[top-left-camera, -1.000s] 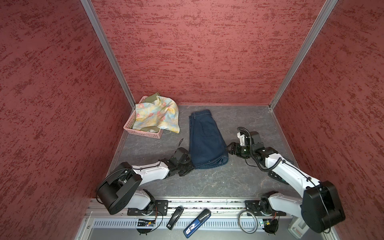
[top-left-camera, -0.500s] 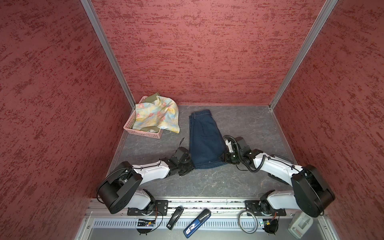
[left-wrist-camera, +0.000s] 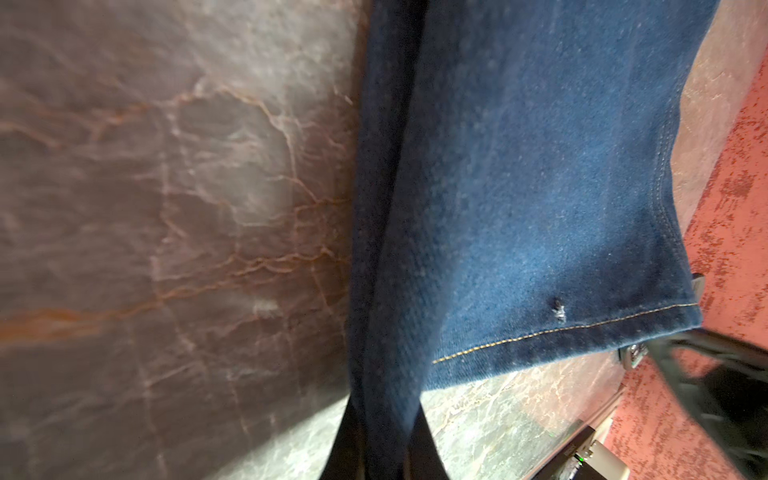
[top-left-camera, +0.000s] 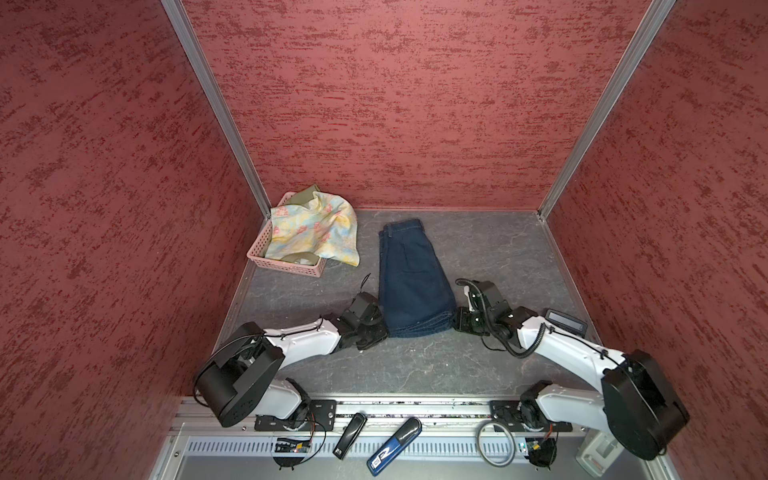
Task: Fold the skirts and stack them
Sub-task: 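Grasp the near hem of the denim skirt with the right gripper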
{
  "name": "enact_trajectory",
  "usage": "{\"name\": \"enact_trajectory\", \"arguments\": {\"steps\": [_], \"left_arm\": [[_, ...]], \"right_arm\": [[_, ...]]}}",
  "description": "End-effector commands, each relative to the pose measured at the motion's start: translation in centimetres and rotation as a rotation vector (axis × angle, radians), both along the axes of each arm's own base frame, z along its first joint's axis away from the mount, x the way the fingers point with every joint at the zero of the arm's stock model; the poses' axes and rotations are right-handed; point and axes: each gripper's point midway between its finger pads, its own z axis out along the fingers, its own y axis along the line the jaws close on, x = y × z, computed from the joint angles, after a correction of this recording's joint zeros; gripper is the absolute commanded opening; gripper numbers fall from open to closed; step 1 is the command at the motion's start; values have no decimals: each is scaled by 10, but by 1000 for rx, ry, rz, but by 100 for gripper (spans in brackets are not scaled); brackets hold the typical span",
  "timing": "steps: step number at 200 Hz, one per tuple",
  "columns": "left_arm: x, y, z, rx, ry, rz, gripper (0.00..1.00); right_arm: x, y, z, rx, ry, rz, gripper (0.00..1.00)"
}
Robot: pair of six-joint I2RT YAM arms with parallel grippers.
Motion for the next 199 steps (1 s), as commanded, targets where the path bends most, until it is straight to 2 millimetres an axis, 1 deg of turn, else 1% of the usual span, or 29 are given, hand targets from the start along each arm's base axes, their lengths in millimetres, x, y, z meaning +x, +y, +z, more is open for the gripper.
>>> {"name": "enact_trajectory", "arguments": {"steps": [1,11,20,26,50,74,91,104,123,140,155,175,199], "left_arm": [[-1,15,-6,83,-4,2,0],[-2,15,-7,88,-6,-1,0],[-1,15,-6,89,-9,-2,0],[-2,15,-7,91,-10,-4,0],[-1,13,-8,87,-11,-7,0],[-1,10,-7,85,-13,-13,0],[0,9,-7,85,-16,-15,0],[-1,8,-7,86,-14,-20,0],[-1,9,-9,90,-13,-21,0],[-1,7,-9,87,-15,-25,0],[-2,7,-9,86,-15,-26,0],[-3,9,-9,90,-18,-24,0],[-6,13,-9,101,-20,-20,0]], "right_arm": [[19,-6,37,44,-77,-45,49],[23,-4,47,62,-92,-47,51],[26,-2,51,60,-89,-42,54],[29,-1,50,52,-79,-36,56],[31,-3,32,-32,-20,-22,61],[26,-10,13,-92,27,-33,68],[21,-8,3,-91,57,-37,71],[17,-1,-4,-66,78,-26,72],[13,10,-9,-41,94,-18,73],[16,19,-10,4,100,-16,74],[18,24,-12,8,110,-14,74],[15,24,-18,7,130,-24,72],[2,18,-31,23,158,-44,66]]}}
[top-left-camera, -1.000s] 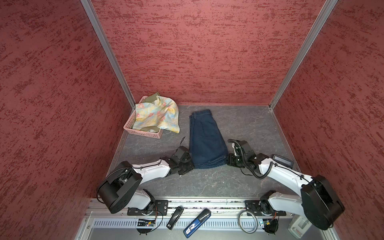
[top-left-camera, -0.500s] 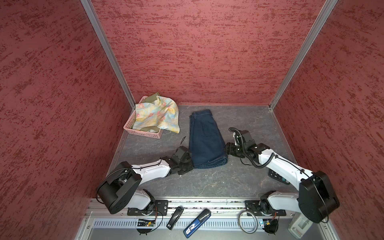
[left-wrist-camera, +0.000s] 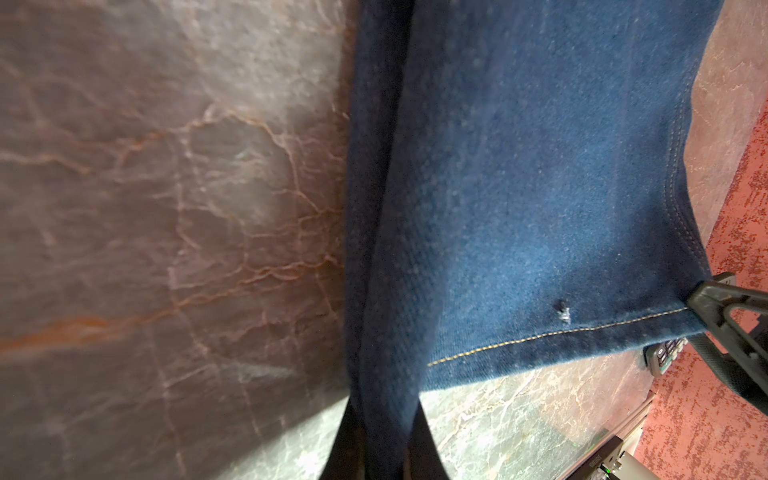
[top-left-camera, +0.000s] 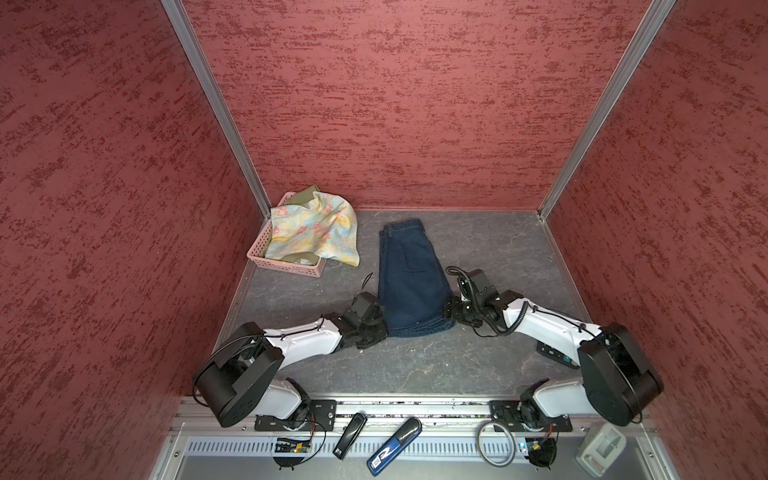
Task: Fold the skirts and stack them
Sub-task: 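Grasp the near hem of the denim skirt with the right gripper, then lift the near hem with both grippers and fold it over the far end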
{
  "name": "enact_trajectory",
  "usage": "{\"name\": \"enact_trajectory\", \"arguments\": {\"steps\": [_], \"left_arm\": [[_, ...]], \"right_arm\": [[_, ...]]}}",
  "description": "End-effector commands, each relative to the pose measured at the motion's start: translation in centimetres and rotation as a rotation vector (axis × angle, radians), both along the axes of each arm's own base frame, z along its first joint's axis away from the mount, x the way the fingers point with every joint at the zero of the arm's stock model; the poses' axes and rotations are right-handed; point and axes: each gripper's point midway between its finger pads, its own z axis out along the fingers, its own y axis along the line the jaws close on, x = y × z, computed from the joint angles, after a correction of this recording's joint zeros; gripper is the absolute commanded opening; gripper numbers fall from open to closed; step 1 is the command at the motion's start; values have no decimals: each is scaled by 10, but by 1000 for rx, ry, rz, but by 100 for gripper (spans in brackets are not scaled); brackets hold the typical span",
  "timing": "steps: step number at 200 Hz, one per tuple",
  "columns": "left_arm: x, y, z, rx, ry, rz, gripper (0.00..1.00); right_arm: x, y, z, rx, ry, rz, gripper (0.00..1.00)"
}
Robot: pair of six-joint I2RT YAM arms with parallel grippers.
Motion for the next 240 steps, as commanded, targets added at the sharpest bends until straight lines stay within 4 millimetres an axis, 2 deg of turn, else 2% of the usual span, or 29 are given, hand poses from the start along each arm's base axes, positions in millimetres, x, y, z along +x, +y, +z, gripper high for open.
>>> {"name": "enact_trajectory", "arguments": {"steps": [1,60,115,131,146,161,185,212,240], "left_arm": [[-7,12,-9,61,9,1,0],[-8,13,-9,71,7,-12,0],[-9,17,-5,90,-3,-16,0],[-9,18,-5,93,-5,-14,0],[-9,19,-5,97,-8,-17,0],[-8,16,1,99,-33,-32,0],[-4,14,22,152,-113,-73,0],[-11,19,44,216,-167,-110,0],[-35,21,42,198,-157,-121,0]], "right_arm": [[-9,1,-7,40,20,-33,66],[-14,-1,-30,101,19,-73,46],[-1,-9,-18,123,-97,-86,39],[-2,-13,-19,135,-114,-90,30],[-3,-14,-18,151,-123,-89,18],[-2,-13,-14,159,-140,-82,0],[2,-16,-4,134,-164,-73,0],[0,-20,17,118,-184,-72,0],[-15,-28,24,114,-180,-72,0]]}}
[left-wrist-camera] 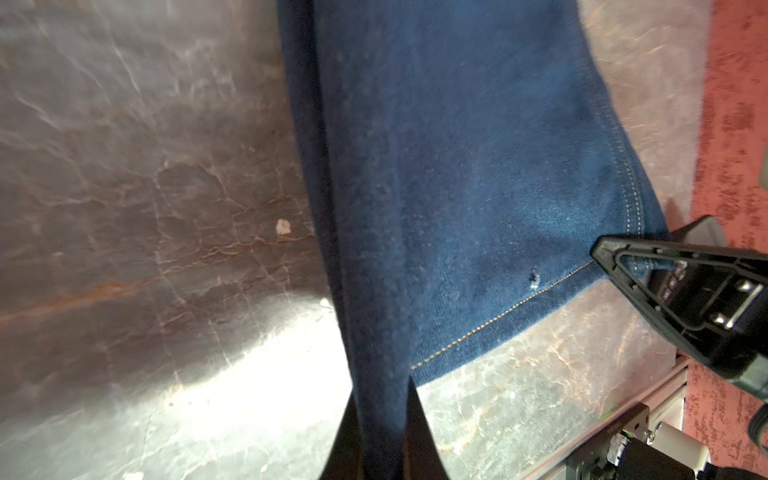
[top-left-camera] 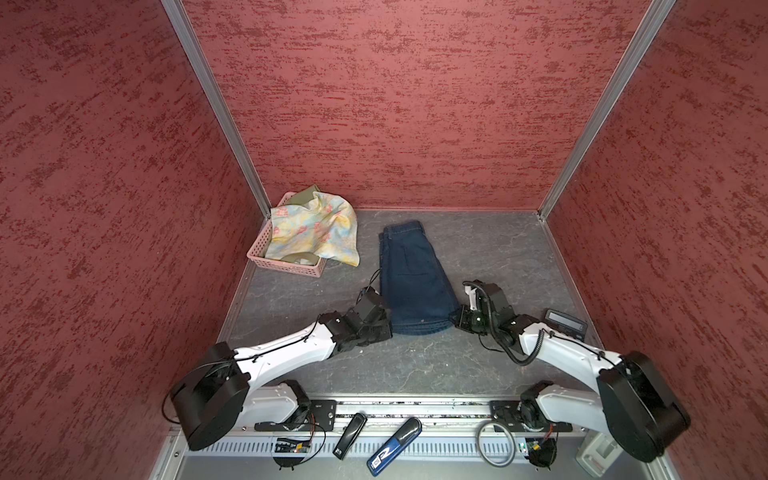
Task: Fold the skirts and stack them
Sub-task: 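Lift the near hem with both grippers and fold it over the far end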
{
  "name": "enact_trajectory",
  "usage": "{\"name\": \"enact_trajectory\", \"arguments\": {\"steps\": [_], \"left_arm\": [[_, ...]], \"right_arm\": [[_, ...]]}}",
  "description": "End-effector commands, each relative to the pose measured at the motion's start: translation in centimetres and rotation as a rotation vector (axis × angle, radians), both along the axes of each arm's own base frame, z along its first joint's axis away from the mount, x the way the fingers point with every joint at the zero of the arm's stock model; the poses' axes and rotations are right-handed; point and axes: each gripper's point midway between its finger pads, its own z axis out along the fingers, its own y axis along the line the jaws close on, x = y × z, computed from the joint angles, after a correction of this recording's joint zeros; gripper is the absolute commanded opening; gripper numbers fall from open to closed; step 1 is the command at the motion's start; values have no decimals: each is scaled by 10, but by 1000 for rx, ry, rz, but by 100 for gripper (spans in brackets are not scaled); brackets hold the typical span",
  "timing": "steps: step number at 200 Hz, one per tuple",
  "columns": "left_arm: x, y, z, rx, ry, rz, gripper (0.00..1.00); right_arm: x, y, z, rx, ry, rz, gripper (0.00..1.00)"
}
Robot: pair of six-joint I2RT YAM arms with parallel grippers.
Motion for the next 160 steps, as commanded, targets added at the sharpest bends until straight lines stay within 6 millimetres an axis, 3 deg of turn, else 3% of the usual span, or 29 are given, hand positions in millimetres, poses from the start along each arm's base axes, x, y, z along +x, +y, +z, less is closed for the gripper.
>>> {"name": "enact_trajectory", "arguments": {"steps": [1,18,34,55,77,97,115,138,160], "left_arm": [[-25,30,-20,128,38,15,0],[-46,32,-26,132,54,8,0],[-61,32,-18,150,36,-7,0],[-72,28,10,166,-24,-39,0],[-66,22,57,157,-107,-71,0],[-50,17,95,137,-173,-82,0],[-27,17,110,78,-159,-68,0],[13,29,111,6,-136,-7,0],[55,39,101,-40,-102,34,0]], "right_arm": [[-6,-22,3,-68,4,-58,0],[-19,-32,4,-96,21,-72,0],[-30,-43,15,-121,11,-86,0],[-35,-53,46,-142,-27,-107,0],[-27,-54,91,-161,-86,-102,0],[-10,-49,125,-170,-124,-98,0],[13,-37,145,-179,-144,-69,0],[56,-24,152,-170,-154,-43,0],[108,-16,141,-120,-130,-29,0]]}}
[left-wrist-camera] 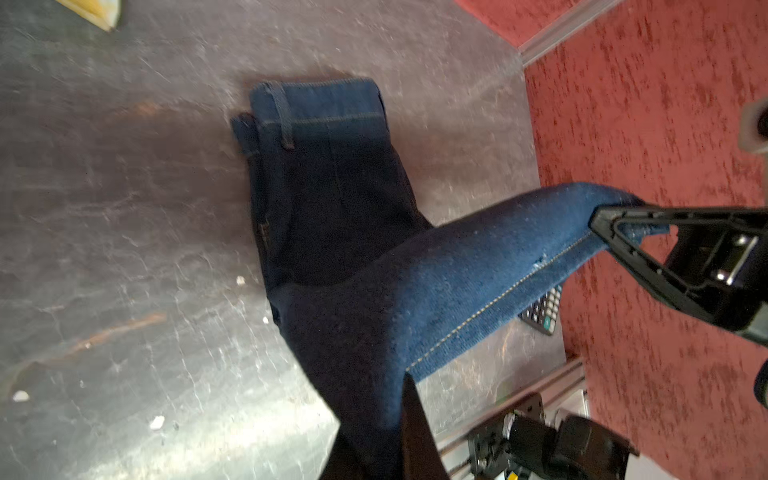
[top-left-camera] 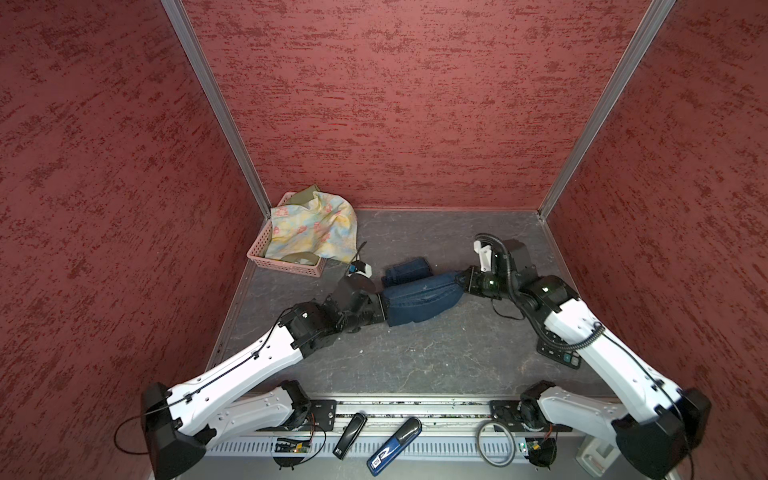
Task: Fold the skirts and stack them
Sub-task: 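Lift the near hem with both grippers and fold it over the far end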
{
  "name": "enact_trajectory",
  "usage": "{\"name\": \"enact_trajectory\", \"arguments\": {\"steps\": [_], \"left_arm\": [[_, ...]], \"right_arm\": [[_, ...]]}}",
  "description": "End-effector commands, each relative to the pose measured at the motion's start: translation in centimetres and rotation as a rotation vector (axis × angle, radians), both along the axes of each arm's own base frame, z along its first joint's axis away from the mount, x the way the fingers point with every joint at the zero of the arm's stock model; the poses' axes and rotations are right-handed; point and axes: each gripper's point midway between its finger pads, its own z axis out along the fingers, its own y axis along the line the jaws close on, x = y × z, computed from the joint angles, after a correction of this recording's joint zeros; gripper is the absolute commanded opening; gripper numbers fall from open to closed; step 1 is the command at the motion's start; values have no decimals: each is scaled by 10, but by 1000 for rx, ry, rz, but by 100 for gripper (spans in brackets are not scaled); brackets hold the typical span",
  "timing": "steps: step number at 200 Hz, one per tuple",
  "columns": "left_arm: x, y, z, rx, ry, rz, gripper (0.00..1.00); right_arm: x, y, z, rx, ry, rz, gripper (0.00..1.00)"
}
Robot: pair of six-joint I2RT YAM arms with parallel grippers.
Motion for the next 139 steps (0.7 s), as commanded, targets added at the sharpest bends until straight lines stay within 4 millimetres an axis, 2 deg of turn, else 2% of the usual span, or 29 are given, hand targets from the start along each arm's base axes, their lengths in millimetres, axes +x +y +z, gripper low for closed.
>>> {"name": "enact_trajectory", "arguments": {"steps": [1,17,28,61,87,107,122,139], "left_arm": [[24,21,-29,55,76,-23,0],[54,19,-38,46,86,-30,0],[76,17,-52,44,116,-37,0],[132,13,-102,39,199,-40,0],[166,7,-128,20,233,-35,0],[183,3,-146,35,265,-39,0],[190,2,-153,40,279,-42,0],[195,4,-155,48,283,-40,0]], "right_arm": [[61,-26,-14,-51,-21,-90,0],[99,-23,-31,-27,15,-83,0],[120,-23,-44,-10,37,-86,0],[170,-33,-95,24,132,-112,0],[191,-42,-125,62,187,-147,0],[198,-44,-146,70,221,-160,0],[203,-45,-153,67,228,-169,0],[209,-45,-152,71,219,-176,0]]}}
